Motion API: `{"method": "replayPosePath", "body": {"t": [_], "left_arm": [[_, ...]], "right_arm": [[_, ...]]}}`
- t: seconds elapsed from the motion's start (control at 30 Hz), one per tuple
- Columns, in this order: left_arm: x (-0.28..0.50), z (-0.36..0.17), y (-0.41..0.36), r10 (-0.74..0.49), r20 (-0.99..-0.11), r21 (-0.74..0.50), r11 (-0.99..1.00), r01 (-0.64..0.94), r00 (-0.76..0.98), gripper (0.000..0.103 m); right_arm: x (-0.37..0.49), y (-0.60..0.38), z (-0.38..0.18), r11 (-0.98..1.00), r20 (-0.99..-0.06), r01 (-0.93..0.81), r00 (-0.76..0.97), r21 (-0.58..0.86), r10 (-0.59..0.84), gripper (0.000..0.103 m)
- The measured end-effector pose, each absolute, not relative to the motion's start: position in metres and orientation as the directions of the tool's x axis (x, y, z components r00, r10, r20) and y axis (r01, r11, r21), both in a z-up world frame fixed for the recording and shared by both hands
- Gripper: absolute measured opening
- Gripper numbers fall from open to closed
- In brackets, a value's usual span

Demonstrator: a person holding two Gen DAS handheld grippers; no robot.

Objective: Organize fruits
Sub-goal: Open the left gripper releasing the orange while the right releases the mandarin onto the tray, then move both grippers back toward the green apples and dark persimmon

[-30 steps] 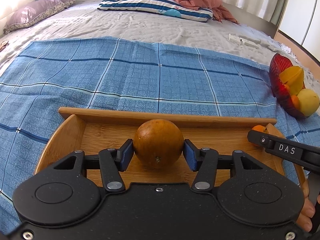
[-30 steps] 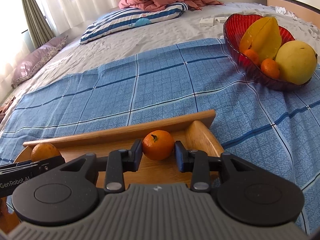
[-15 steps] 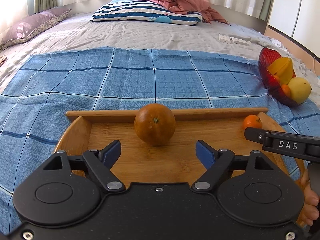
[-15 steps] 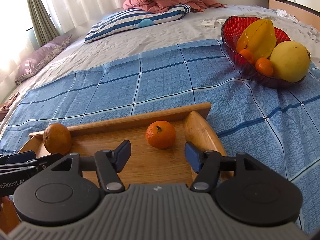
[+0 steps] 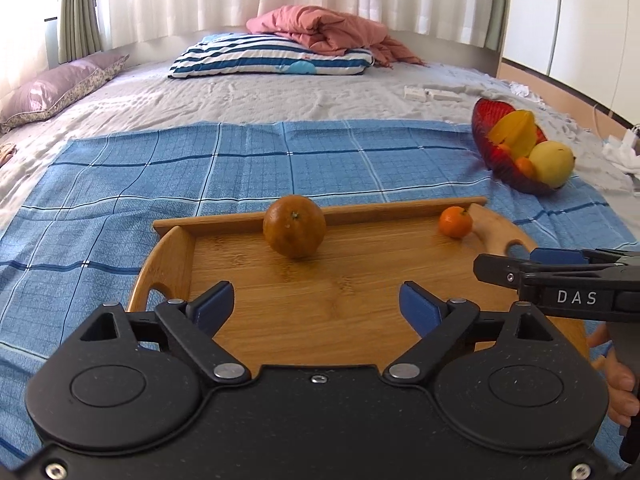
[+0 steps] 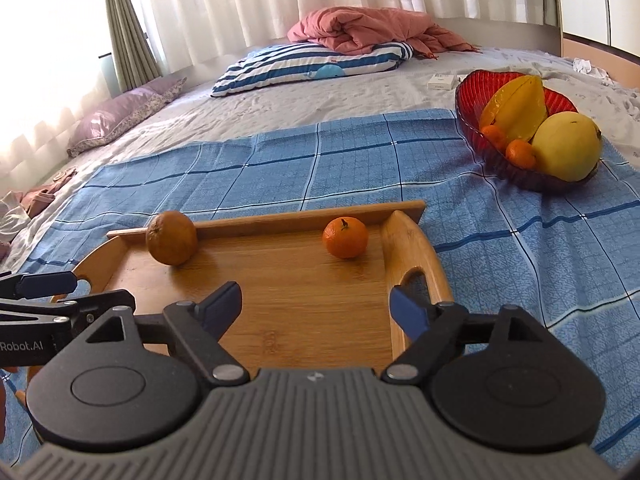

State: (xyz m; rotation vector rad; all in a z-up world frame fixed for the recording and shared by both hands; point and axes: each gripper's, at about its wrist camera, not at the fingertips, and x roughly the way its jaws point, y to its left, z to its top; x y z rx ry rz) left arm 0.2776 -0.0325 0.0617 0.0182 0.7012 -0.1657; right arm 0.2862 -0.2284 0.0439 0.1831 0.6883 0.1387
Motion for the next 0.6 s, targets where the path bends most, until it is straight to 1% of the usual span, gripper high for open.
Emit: {"method": "replayPosePath", "body": {"t": [0.17, 0.33, 0.6], "left_arm": [[0.249, 0.062, -0.032, -0.160, -0.632, -0.049, 0.985, 0.166, 0.759, 0.090], [0.216, 0.061, -0.030, -0.162, -0.592, -0.030, 0.983, 0.180, 0.789, 0.091], [0.169, 0.059, -0.023, -0.177, -0.547, -0.050, 0.983, 0.179, 0.818, 0.092]], "right_arm": [[0.261, -0.232, 0.048, 0.970, -0.581, -0.077, 0.789, 0.232, 0.202, 0.091], [0.233, -0.236, 0.048, 0.967, -0.547, -0.084, 0.811, 0.242, 0.207, 0.092], [0.188, -0.229, 0.047, 0.969, -0.487, -0.124, 0.846, 0.214, 0.216, 0.096]]}}
